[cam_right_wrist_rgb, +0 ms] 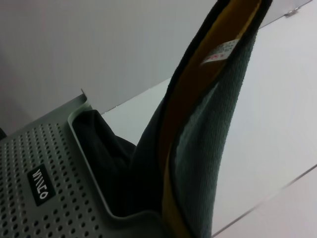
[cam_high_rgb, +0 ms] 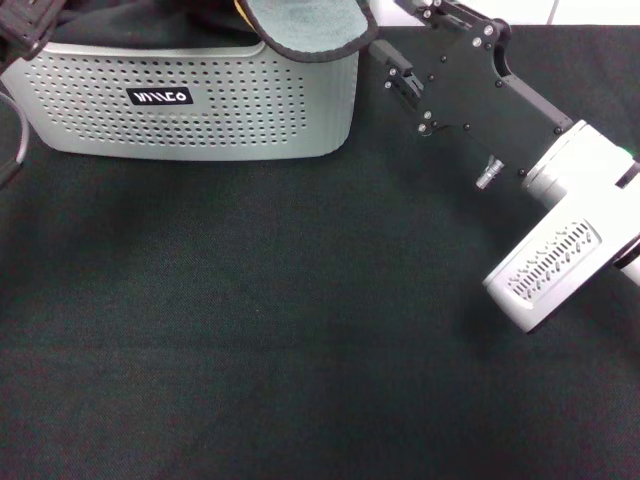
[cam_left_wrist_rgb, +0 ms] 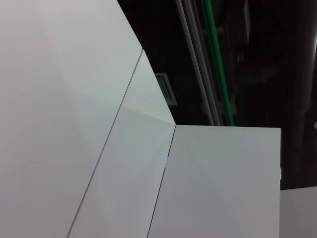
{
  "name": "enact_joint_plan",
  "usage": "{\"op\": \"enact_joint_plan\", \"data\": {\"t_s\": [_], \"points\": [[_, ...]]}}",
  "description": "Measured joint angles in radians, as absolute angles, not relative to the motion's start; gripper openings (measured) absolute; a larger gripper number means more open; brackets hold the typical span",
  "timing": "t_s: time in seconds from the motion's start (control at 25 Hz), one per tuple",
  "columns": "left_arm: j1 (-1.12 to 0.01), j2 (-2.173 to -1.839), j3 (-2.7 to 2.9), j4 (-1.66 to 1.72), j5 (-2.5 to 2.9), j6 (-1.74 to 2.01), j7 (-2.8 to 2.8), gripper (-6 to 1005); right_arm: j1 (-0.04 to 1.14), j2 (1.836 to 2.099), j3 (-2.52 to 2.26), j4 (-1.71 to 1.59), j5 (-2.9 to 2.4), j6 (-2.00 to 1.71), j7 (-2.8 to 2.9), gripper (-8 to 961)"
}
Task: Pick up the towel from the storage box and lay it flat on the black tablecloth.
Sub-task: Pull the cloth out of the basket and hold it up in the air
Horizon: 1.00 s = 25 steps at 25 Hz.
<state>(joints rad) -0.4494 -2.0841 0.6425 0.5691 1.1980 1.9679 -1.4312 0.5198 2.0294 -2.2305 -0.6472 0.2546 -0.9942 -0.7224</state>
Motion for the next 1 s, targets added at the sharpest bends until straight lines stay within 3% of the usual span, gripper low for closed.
{"op": "enact_joint_plan", "data": {"t_s": [0.56, 1.0], "points": [[-0.449, -2.086, 0.643, 0.565, 1.203, 1.968, -1.431, 41, 0.586, 2.029, -2.235, -0.634, 0.255, -0.924, -0.705, 193], [-0.445, -2.086, 0.643, 0.555, 1.203, 1.97, -1.431, 42, 0.587, 2.029, -2.276, -0.633, 0.255, -0.895, -0.716, 217]]}}
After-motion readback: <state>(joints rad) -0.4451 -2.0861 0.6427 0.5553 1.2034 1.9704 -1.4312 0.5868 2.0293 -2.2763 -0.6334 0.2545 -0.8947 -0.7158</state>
